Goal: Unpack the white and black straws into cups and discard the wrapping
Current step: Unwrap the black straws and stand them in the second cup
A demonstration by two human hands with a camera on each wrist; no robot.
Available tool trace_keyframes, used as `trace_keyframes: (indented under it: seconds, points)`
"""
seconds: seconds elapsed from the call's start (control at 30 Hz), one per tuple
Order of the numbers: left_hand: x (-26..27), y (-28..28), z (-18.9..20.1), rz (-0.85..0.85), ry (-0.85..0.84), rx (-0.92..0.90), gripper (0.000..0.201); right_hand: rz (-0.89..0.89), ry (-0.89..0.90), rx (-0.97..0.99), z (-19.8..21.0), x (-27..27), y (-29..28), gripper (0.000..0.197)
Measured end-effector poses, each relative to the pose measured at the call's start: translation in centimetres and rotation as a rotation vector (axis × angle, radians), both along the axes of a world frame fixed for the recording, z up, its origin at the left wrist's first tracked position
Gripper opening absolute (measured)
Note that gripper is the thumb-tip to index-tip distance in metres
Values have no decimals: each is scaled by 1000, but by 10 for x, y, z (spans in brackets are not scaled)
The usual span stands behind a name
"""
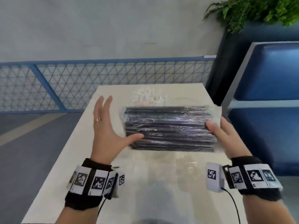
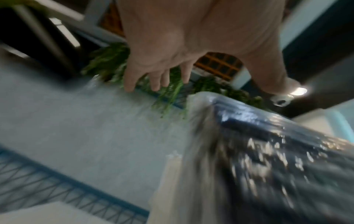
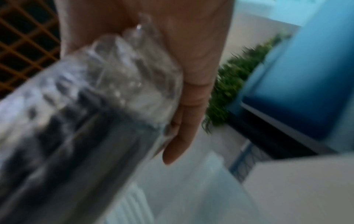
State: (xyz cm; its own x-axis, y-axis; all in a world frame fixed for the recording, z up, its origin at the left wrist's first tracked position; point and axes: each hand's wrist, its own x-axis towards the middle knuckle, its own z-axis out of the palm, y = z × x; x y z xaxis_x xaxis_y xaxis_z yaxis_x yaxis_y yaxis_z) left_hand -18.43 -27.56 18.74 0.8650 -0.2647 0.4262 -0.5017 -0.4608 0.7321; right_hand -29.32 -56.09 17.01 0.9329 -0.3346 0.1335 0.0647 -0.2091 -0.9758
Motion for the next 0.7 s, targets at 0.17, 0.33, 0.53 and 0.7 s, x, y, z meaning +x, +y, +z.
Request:
trace_keyframes:
  seconds: [0.17, 0.33, 0.53, 0.7]
  points:
    - [-7, -47, 2, -288, 174, 358, 126, 145, 78, -481, 36, 16, -13, 65]
    - [-1, -74, -23, -467, 497, 208, 80, 235, 102, -649, 51, 38, 1, 51]
    - [2, -81, -49, -263, 655, -165, 58, -387, -205, -348, 20, 47, 13, 42]
    - [2, -87, -73, -195, 715, -253, 61, -353, -72, -130, -13, 47, 30, 26]
